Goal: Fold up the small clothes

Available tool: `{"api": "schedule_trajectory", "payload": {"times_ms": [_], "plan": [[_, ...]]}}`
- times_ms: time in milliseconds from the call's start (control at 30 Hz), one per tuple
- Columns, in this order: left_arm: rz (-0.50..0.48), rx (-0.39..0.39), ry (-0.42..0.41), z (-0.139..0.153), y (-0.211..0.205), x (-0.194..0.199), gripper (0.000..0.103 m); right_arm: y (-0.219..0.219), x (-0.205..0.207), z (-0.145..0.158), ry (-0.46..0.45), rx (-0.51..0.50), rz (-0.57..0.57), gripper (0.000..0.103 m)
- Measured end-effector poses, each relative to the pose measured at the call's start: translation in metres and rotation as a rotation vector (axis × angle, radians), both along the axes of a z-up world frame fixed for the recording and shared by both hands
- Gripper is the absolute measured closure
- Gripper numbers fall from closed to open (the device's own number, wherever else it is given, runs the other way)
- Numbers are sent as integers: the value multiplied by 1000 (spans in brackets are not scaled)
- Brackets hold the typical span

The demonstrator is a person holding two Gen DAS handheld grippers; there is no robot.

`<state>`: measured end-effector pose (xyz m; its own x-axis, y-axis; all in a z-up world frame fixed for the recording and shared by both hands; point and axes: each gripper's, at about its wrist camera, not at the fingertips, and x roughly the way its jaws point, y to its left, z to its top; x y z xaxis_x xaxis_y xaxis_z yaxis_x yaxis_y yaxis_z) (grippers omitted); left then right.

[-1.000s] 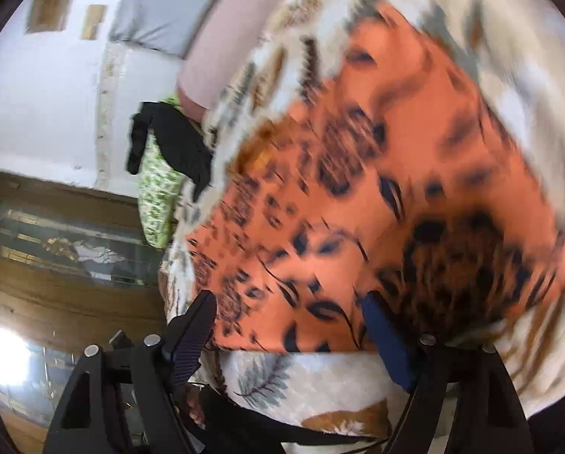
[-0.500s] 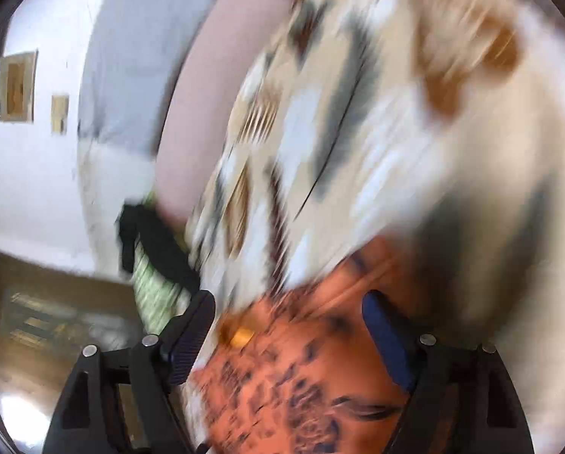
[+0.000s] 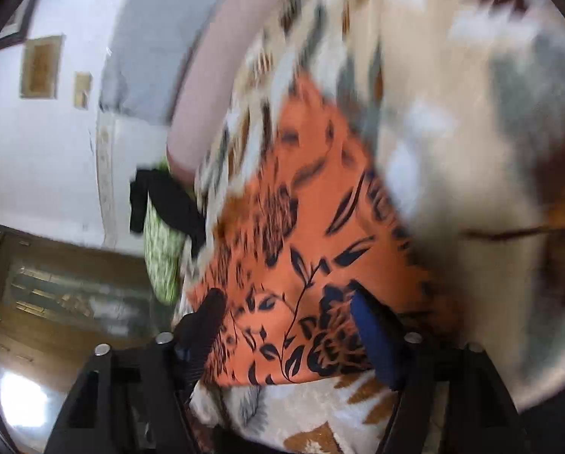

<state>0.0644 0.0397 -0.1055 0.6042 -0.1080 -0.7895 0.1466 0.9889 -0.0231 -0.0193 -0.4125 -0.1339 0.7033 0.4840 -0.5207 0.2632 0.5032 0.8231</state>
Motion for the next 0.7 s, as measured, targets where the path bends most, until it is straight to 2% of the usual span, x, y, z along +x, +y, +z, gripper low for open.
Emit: {"api": "schedule_trajectory", "payload": {"times_ms": [100,200,300,400,500,533,600,633,667,700], "plan": [[11,-36,-3,4,2,-1,9,13,-17,6,3,45,68,21],[-8,-47,-10,8,-6,-2,9,31,-28,-10,42,88,54,21],[-30,-43,-16,11,-16,0,9,27,-22,-37,119,132,-38,21],[-41,-55,-18,13,-25,7,9,16,-20,-51,116,208,-155,21],[-52,-64,0,6,-37,17,9,10,-12,-48,90,178,-225,21],[-58,-59,8,3,-41,21,9,8,-11,-52,96,197,-245,23],[-69,-31,24,-6,-50,27,9,6,-8,-54,111,194,-263,31],[-74,-17,36,-11,-54,30,9,6,-6,-50,122,163,-252,51],[-75,-10,45,-13,-57,31,9,4,-5,-47,128,132,-237,83],[-78,-6,51,-16,-59,32,9,6,-3,-39,129,85,-211,84]]}}
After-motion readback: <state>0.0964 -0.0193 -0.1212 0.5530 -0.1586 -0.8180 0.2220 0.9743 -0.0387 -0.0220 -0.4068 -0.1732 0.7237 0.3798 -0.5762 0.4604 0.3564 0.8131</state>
